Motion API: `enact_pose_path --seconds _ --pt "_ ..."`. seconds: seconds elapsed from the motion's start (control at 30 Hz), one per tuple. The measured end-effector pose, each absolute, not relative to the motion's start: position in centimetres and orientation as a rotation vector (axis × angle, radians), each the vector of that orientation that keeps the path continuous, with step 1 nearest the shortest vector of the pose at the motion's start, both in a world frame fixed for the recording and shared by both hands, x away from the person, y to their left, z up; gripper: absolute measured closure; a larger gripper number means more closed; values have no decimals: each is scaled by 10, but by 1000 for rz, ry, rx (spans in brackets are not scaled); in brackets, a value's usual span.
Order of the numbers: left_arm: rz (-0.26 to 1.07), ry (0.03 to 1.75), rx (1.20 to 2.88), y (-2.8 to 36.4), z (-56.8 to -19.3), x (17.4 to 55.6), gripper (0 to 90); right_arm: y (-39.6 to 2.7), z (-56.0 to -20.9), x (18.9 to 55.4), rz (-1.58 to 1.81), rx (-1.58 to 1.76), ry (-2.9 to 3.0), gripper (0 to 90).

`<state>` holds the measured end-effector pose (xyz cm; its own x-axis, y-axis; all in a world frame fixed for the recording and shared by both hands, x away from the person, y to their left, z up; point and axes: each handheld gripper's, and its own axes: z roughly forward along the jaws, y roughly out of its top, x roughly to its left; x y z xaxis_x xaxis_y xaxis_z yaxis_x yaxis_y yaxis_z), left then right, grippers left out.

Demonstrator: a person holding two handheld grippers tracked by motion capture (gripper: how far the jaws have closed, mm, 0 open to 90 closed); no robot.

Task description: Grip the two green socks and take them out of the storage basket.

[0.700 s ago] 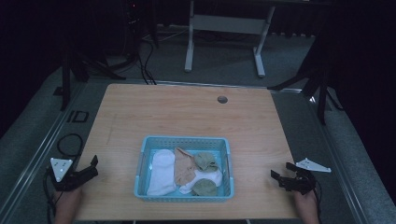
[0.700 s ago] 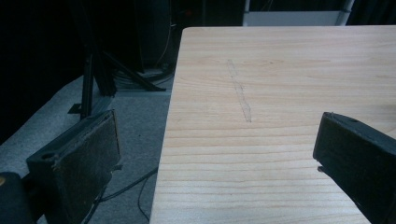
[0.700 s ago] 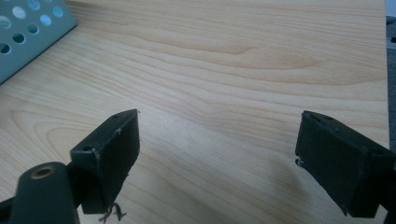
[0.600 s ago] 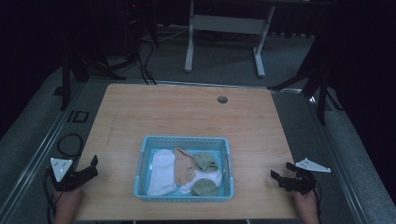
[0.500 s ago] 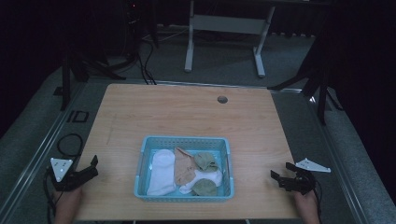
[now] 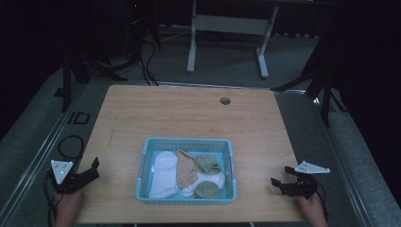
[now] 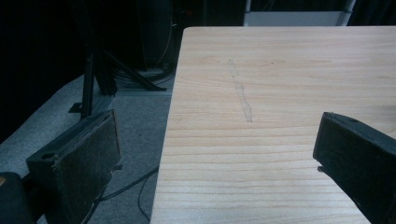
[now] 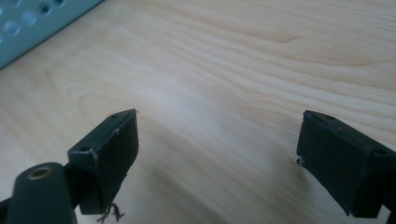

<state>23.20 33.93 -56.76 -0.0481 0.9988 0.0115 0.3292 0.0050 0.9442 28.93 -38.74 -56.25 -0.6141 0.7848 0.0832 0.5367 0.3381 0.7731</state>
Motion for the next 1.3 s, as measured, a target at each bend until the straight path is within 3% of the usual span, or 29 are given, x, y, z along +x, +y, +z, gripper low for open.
enact_pose_path --seconds 0.33,0.9,1.3 --pt "1072 1493 1430 339 -568 232 4 -380 -557 291 1132 1016 2525 122" --pt "1071 1491 1431 339 -568 232 3 -347 -518 295 708 787 2851 118" --pt "1070 1491 1431 339 -568 232 3 -329 -516 299 453 671 2991 134"
